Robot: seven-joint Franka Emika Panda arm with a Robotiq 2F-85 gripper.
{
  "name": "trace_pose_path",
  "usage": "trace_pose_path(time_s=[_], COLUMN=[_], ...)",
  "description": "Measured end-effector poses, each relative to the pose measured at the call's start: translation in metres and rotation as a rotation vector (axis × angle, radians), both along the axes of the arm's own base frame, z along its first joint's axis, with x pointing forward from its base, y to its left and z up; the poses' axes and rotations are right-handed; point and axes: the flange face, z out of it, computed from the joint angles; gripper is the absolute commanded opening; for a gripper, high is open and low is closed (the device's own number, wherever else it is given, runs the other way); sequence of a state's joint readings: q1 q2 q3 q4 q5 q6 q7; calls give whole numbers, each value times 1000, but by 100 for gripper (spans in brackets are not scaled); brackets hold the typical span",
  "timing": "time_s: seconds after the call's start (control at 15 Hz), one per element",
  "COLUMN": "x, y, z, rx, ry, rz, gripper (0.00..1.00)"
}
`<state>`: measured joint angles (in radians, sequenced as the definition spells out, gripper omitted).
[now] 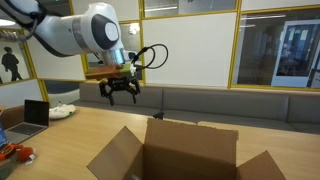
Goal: Pick up the plastic bag and bottle from the table and put them in the box.
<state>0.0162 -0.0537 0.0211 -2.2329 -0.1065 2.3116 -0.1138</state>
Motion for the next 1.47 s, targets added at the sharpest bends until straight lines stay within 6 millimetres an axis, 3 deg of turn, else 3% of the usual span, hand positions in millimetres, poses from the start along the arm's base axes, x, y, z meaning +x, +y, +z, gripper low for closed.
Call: trace_pose_path(time_s=[0.47,1.07,1.47], x=[53,110,135], y=[37,79,71], z=[-82,-189,-273], rx=[119,236,198], ry=[-44,24,109], rz=[279,622,668], gripper=[100,100,100])
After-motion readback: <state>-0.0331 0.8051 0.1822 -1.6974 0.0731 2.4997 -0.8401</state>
